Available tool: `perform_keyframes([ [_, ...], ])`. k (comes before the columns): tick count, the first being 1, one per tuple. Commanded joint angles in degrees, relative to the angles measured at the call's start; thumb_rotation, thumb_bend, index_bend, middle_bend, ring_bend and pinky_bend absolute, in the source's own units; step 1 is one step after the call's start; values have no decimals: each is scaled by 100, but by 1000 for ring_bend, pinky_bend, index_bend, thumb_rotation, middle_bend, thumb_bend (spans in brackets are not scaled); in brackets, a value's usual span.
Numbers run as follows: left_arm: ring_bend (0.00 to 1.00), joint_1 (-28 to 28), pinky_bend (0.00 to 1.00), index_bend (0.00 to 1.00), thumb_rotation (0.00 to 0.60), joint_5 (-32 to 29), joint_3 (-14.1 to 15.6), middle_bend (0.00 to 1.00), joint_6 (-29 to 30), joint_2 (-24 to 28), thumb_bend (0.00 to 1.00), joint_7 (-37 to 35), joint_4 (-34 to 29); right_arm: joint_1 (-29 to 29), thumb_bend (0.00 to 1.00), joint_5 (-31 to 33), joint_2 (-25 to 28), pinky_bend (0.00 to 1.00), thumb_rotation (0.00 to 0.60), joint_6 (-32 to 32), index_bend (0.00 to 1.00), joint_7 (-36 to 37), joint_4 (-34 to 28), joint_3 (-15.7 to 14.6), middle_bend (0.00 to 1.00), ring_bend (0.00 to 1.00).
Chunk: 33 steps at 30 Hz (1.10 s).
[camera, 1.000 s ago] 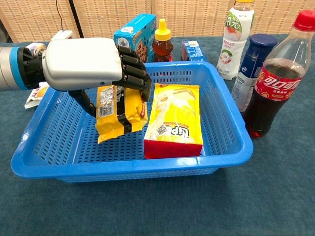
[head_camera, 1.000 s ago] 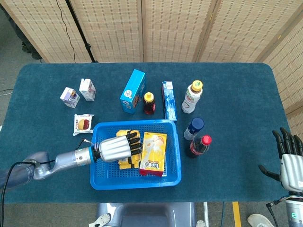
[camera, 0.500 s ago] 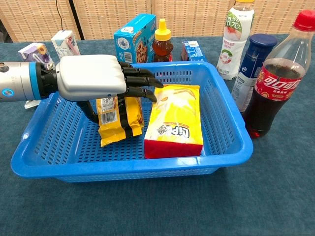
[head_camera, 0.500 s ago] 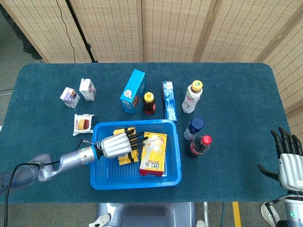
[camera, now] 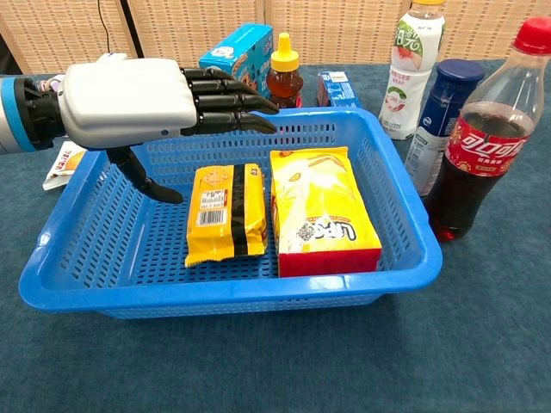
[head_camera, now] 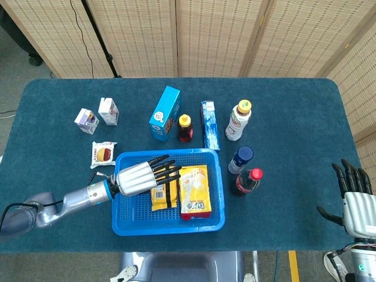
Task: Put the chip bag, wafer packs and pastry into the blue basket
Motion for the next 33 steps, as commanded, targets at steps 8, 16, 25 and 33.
perform_keyframes([
  [8, 0, 352, 59, 0, 477, -431, -380, 0, 881, 578, 111, -498, -345, 12, 0, 7, 10, 0, 600, -47, 0, 17, 1, -21, 0, 0],
  [16, 0, 783, 59, 0, 478, -1552, -655, 0, 650, 1512, 111, -1049, -671, 10, 0, -64, 19, 0, 600, -43, 0, 36, -19, -56, 0, 0],
  [25, 0, 1208, 59, 0, 479, -2095, -423, 0, -32, 1468, 111, -1736, 6, 23, 0, -111, 27, 0, 600, -88, 0, 43, -33, -98, 0, 0],
  [33, 0, 1282, 68, 0, 481, -2252, -95, 0, -1044, 1176, 111, -1814, -112, 29, 0, -114, 35, 0, 600, -102, 0, 57, -30, -105, 0, 0],
])
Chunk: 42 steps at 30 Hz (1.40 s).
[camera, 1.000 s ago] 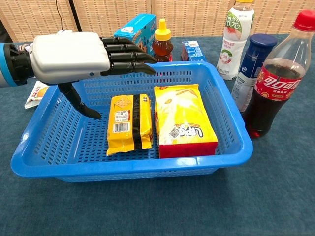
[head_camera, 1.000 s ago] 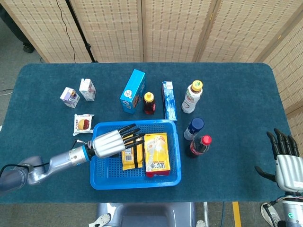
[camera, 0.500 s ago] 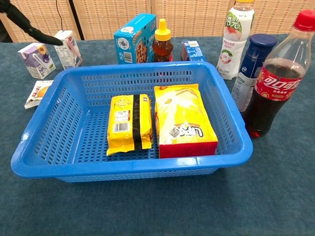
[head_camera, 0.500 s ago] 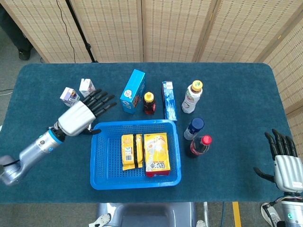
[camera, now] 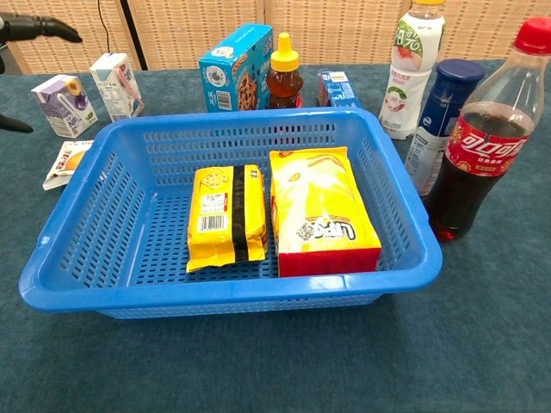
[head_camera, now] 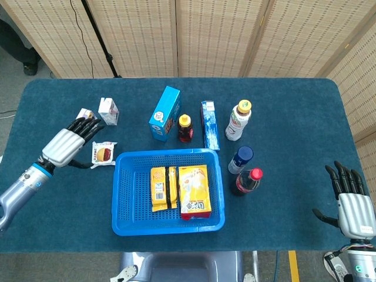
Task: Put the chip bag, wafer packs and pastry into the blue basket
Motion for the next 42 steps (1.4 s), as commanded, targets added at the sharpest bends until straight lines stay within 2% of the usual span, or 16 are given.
perform_keyframes([
  [1, 0, -11, 70, 0, 481, -248, 78, 0, -683, -150, 111, 42, -218, -1, 0, 3, 11, 0, 600, -6, 0, 24, 8, -3, 0, 0],
  [6, 0, -132, 85, 0, 480, -594, -108, 0, -1240, -519, 110, 76, -136, 1, 0, 15, 33, 0, 600, -22, 0, 95, 19, -1, 0, 0],
  [19, 0, -371, 118, 0, 469, -1610, -577, 0, -2328, -1120, 111, 782, 408, 12, 0, 103, 48, 0, 600, -44, 0, 168, 46, 37, 0, 0],
  [22, 0, -412, 168, 0, 473, -1804, -652, 0, -2496, -1250, 111, 951, 558, 16, 0, 118, 41, 0, 600, -42, 0, 158, 50, 48, 0, 0],
  [26, 0, -402, 322, 0, 588, -1984, -754, 0, -2557, -1435, 111, 1051, 746, 16, 0, 106, 25, 0, 600, -20, 0, 143, 57, 53, 0, 0],
  [27, 14, -399, 362, 3, 600, -2024, -774, 0, -2552, -1469, 113, 1107, 797, 16, 0, 100, 23, 0, 600, -17, 0, 140, 59, 51, 0, 0],
  [29, 80, -401, 419, 46, 600, -2093, -783, 21, -2596, -1504, 119, 1240, 841, 16, 0, 94, 18, 0, 600, -13, 0, 137, 61, 49, 0, 0],
  [31, 175, -396, 465, 144, 600, -2168, -817, 92, -2605, -1515, 124, 1344, 830, 16, 0, 97, 15, 0, 600, -10, 0, 131, 65, 51, 0, 0],
  [33, 268, -363, 497, 259, 600, -2189, -860, 205, -2507, -1512, 133, 1397, 801, 14, 0, 97, 16, 0, 600, -5, 0, 132, 63, 52, 0, 0],
  [36, 354, -295, 518, 366, 600, -2125, -920, 315, -2272, -1465, 181, 1397, 729, 8, 0, 84, 20, 0, 600, 10, 0, 143, 59, 50, 0, 0],
  [39, 391, -223, 532, 421, 600, -1975, -954, 364, -2034, -1316, 223, 1303, 547, 7, 0, 70, 22, 0, 600, 10, 0, 151, 58, 42, 0, 0],
  [42, 393, -135, 533, 424, 600, -1782, -1009, 367, -1690, -1104, 227, 1180, 284, 2, 0, 57, 27, 0, 600, 21, 0, 156, 53, 38, 0, 0],
])
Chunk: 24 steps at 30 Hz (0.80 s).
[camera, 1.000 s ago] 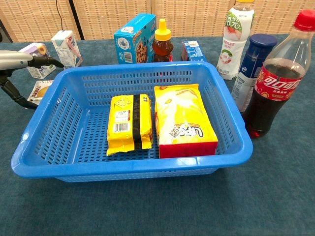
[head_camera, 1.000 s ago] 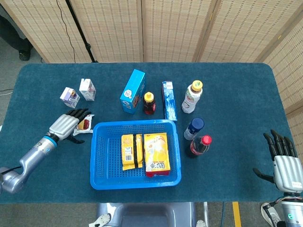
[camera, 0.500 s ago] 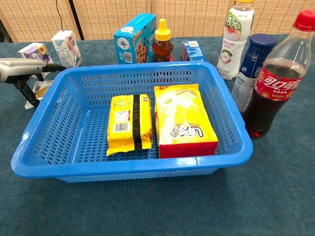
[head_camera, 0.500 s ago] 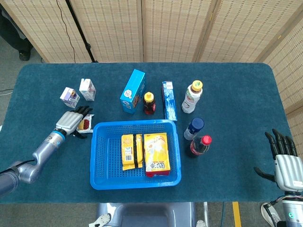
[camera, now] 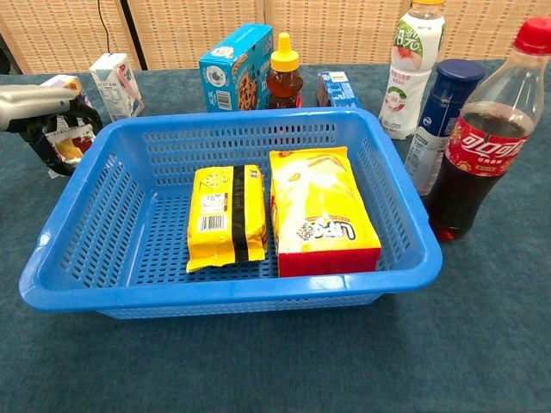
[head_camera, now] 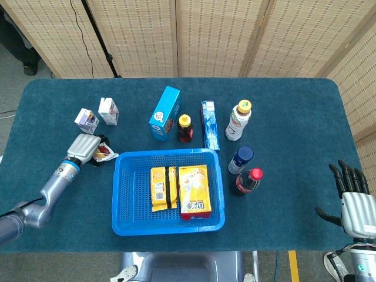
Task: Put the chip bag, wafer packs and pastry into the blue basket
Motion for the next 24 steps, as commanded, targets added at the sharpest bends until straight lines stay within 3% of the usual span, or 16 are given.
perform_keyframes([
  [1, 393, 130, 533, 424, 600, 263, -88, 367, 434, 268, 227, -197, -339, -6, 0, -6, 3, 0, 600, 14, 0, 2, -3, 0, 0, 0],
  [9, 389, 416, 533, 423, 600, 1610, -244, 367, 2144, 1253, 222, -1461, -1647, -11, 0, -14, 14, 0, 600, 21, 0, 4, -23, -3, 0, 0],
  [13, 380, 401, 533, 410, 600, 2219, -159, 362, 2516, 1657, 212, -1501, -2364, -16, 0, -19, 26, 0, 600, 28, 0, 30, -32, -4, 0, 0],
  [17, 361, 227, 533, 394, 600, 2667, 33, 354, 2255, 1836, 207, -861, -3289, -28, 0, -41, 41, 0, 600, 49, 0, 61, -30, -8, 0, 0],
  [24, 355, -71, 533, 393, 600, 2467, 84, 354, 1475, 1436, 207, 156, -3933, -47, 0, -17, 83, 0, 600, 62, 0, 175, -7, 2, 0, 0],
])
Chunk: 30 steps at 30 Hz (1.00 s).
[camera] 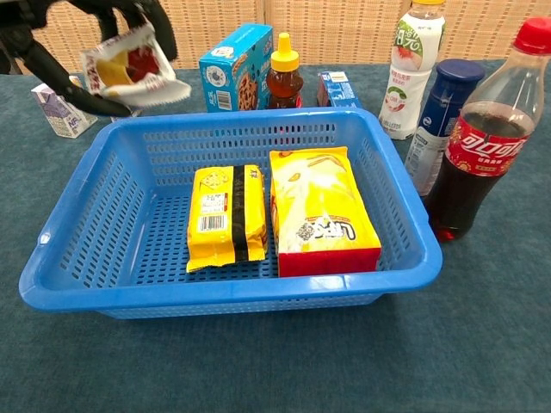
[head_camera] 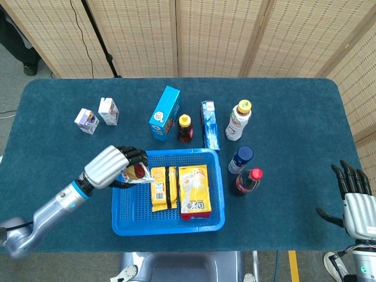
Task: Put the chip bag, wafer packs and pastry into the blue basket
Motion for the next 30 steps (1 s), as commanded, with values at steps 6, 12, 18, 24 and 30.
perform_keyframes([
  [6, 336, -265, 533, 393, 600, -316, 193, 353, -871, -468, 207, 1285, -361, -19, 0, 57, 58, 0, 600, 8, 0, 137, 16, 30, 0, 0],
  [12, 267, -313, 506, 376, 600, -1043, 175, 313, -1319, -674, 207, 2078, -266, -17, 0, 3, 68, 0, 600, 15, 0, 150, 5, 18, 0, 0],
  [18, 21, -341, 200, 305, 600, -1793, 223, 64, -1609, -603, 207, 2824, -404, -23, 0, 19, 73, 0, 600, 28, 0, 162, -5, 30, 0, 0],
  [24, 0, -323, 0, 0, 600, -2119, 271, 0, -1570, -351, 202, 3202, -548, -9, 0, 37, 67, 0, 600, 1, 0, 134, -9, 36, 0, 0],
  [30, 0, -174, 0, 0, 577, -1544, 152, 0, -1089, -323, 187, 2394, -512, 0, 0, 9, 54, 0, 600, -19, 0, 82, -30, 14, 0, 0],
])
